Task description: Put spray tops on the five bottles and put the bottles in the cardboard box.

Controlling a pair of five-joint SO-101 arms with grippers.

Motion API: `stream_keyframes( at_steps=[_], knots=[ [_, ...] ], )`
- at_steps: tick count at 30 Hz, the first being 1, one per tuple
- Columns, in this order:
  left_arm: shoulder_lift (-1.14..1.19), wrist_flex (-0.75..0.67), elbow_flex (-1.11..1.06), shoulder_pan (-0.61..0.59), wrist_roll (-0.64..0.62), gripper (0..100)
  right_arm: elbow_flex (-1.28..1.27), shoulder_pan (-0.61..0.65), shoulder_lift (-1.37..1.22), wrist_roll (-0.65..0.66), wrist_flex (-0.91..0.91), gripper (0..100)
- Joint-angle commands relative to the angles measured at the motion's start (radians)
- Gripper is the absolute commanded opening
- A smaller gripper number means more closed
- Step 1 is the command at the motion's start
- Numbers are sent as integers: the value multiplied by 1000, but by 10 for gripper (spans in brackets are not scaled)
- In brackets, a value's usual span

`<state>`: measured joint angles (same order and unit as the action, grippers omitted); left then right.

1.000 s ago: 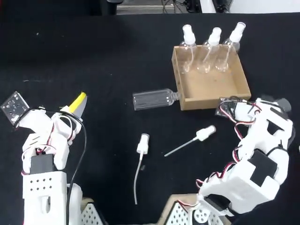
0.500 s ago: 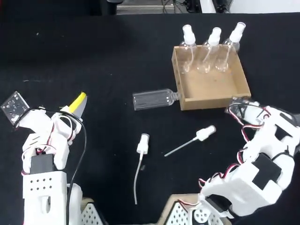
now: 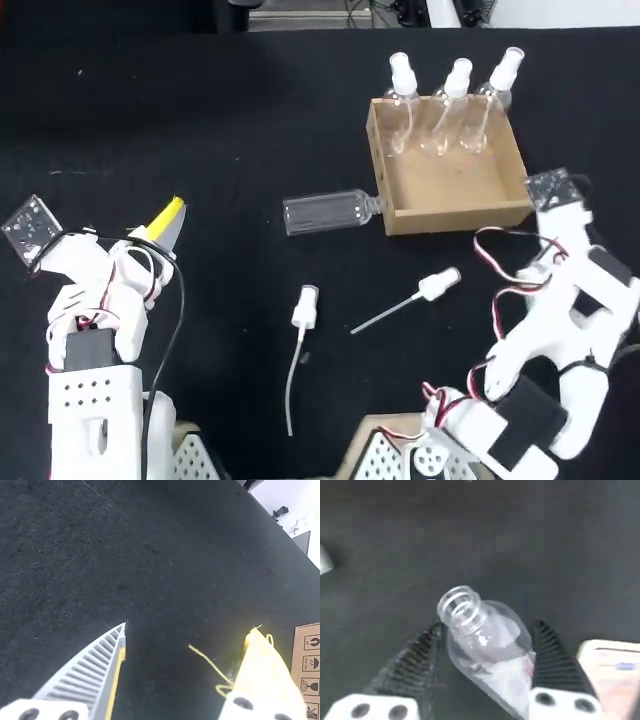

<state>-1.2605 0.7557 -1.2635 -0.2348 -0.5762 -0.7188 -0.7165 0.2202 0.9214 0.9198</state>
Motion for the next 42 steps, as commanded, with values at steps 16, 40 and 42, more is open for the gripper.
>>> stream_keyframes(
  at_steps=[16, 40, 42],
  knots=[
    [-17, 3, 51, -10, 2, 346, 191, -11, 50, 620, 479, 359],
    [-15, 55, 71, 148, 143, 346, -142, -94, 74, 658, 44, 11],
    [-6, 104, 113, 225, 218, 346, -73, -89, 113, 551, 118, 10]
  ],
)
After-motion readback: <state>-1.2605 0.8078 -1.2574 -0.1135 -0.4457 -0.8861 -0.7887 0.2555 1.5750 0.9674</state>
